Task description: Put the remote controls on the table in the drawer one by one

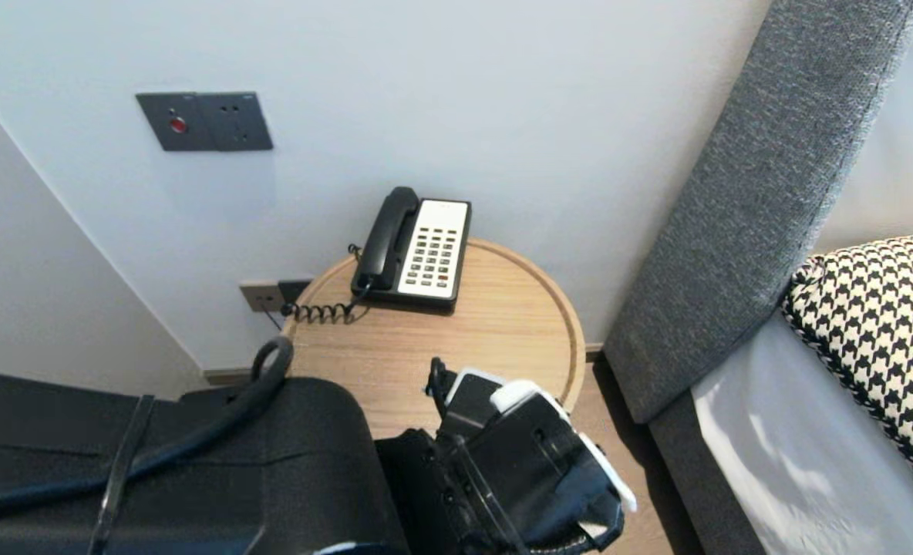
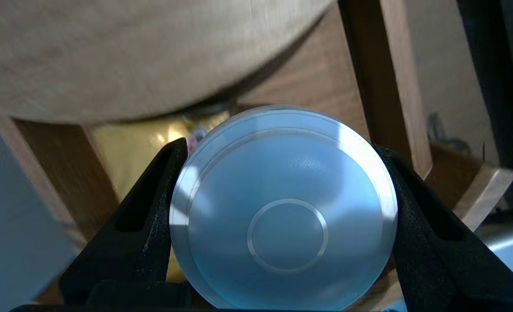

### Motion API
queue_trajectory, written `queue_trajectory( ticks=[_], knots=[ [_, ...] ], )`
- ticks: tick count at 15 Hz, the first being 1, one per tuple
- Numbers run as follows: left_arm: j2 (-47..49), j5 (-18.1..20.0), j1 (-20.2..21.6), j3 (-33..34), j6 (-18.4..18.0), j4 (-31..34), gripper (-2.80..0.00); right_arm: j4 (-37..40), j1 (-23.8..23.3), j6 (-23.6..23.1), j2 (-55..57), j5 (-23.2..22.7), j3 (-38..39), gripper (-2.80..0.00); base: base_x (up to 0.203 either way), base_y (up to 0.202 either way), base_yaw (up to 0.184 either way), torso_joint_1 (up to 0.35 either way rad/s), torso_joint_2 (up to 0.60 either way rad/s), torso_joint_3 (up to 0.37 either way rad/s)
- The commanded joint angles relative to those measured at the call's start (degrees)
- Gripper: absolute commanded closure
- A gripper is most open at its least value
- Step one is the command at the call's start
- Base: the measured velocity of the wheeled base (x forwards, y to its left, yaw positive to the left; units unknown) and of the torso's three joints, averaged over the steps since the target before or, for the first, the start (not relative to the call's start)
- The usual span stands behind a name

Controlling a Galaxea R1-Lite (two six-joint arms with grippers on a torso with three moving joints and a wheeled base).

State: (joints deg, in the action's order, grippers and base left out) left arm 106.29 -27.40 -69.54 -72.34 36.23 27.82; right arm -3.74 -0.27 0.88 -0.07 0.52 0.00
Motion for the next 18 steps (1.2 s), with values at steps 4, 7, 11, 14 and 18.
queue_trajectory(
  ticks=[4,7,11,14,18],
  knots=[
    [0.15,3.76,-2.07,5.44,5.22,-1.40,0.00,-0.12,0.00,0.00,-0.10,0.00,1.41,0.00,0.000,0.000,0.000,0.000,0.00,0.000],
    [0.88,4.02,-2.39,7.39,5.38,-4.34,0.00,-0.04,0.00,0.00,-0.10,0.00,1.41,0.00,0.000,0.000,0.000,0.000,0.00,0.000],
    [1.93,6.91,-2.44,7.30,7.90,-6.41,0.00,-0.04,0.00,0.00,-0.14,0.00,1.41,0.00,0.000,0.000,0.000,0.000,0.00,0.000],
    [2.18,7.17,-2.24,7.23,9.07,-6.46,0.00,-0.06,0.00,0.00,-0.10,0.00,1.41,0.00,0.000,0.000,0.000,0.000,0.00,0.000],
    [4.54,7.10,-0.15,7.48,11.06,-6.81,0.00,-0.04,0.00,0.00,-0.10,0.00,1.41,0.00,0.000,0.000,0.000,0.000,0.00,0.000]
  ],
)
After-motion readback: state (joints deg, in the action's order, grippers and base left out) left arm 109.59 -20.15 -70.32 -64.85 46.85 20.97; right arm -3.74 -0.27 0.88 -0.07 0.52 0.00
